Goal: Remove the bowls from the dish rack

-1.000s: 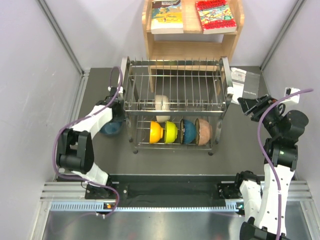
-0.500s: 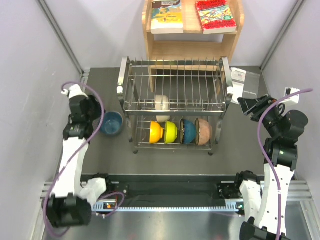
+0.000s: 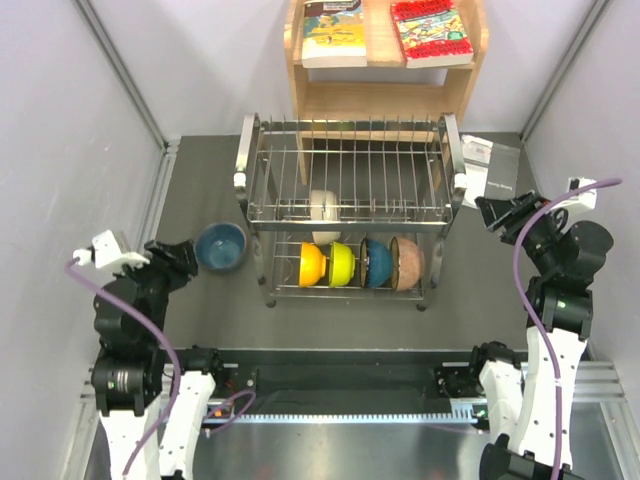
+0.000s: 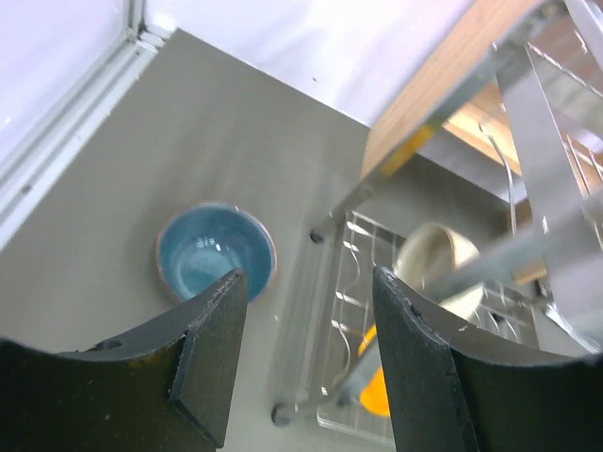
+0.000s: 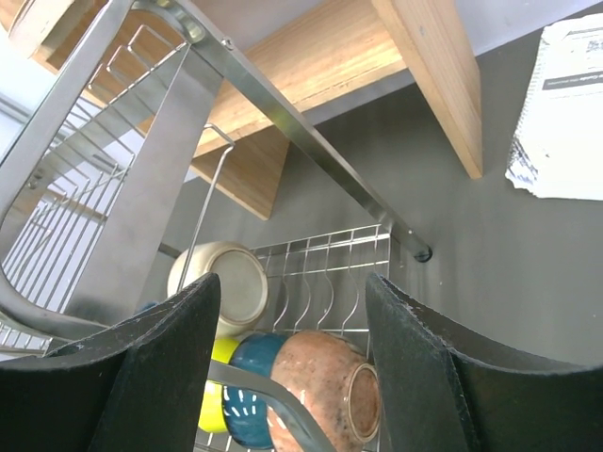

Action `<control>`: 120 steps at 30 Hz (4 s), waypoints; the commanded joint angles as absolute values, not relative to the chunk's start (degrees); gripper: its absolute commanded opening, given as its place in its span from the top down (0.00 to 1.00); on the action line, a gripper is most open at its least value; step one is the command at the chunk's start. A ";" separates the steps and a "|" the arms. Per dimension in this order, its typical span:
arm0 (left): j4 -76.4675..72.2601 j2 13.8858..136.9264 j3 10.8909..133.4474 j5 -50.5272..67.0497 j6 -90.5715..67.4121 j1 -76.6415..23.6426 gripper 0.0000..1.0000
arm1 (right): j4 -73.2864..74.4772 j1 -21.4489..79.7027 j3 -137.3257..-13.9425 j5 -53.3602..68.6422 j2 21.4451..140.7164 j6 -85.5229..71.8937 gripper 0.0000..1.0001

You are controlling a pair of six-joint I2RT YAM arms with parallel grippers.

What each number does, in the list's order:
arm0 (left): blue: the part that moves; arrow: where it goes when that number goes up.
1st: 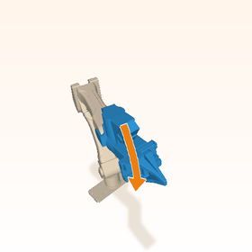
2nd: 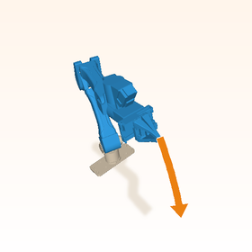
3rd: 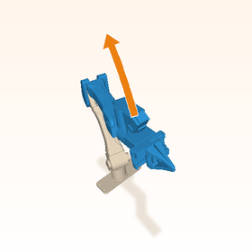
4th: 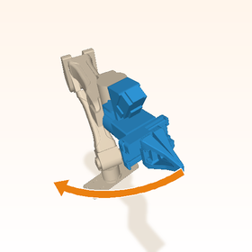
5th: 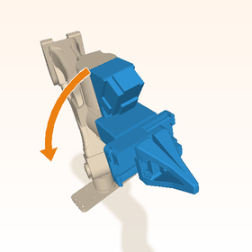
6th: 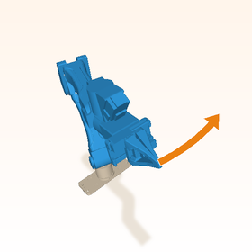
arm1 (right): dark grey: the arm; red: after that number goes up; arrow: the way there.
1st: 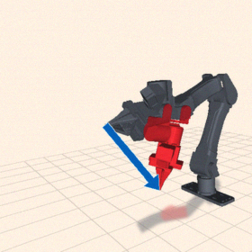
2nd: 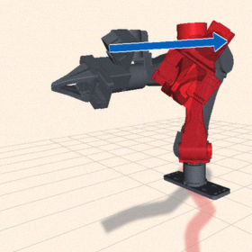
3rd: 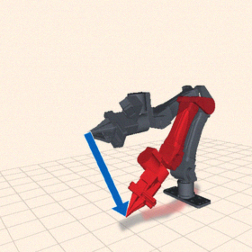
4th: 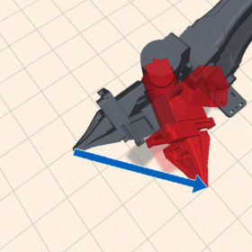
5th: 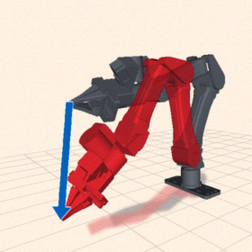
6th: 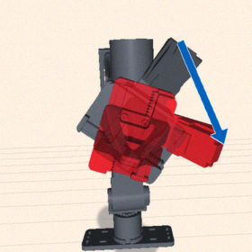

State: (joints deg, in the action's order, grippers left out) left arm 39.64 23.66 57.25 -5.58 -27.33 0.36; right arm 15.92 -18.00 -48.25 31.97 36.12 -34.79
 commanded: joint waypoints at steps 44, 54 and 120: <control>48.26 32.52 58.28 23.99 -16.53 -2.72 0.37 | 11.33 -14.59 -46.22 34.89 33.32 -31.56 0.35; 37.11 36.91 52.30 28.47 -16.52 -2.90 0.36 | 20.65 -10.99 -47.29 35.33 28.57 -30.50 0.29; 9.76 72.86 56.95 11.16 -16.96 -13.45 0.36 | -7.56 10.20 -44.99 17.05 66.96 -25.67 0.37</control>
State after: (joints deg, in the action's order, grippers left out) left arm 15.97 71.61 54.11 12.67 -17.06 -13.43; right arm -3.51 9.37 -40.64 17.63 64.69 -27.51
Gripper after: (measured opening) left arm 0.639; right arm 0.606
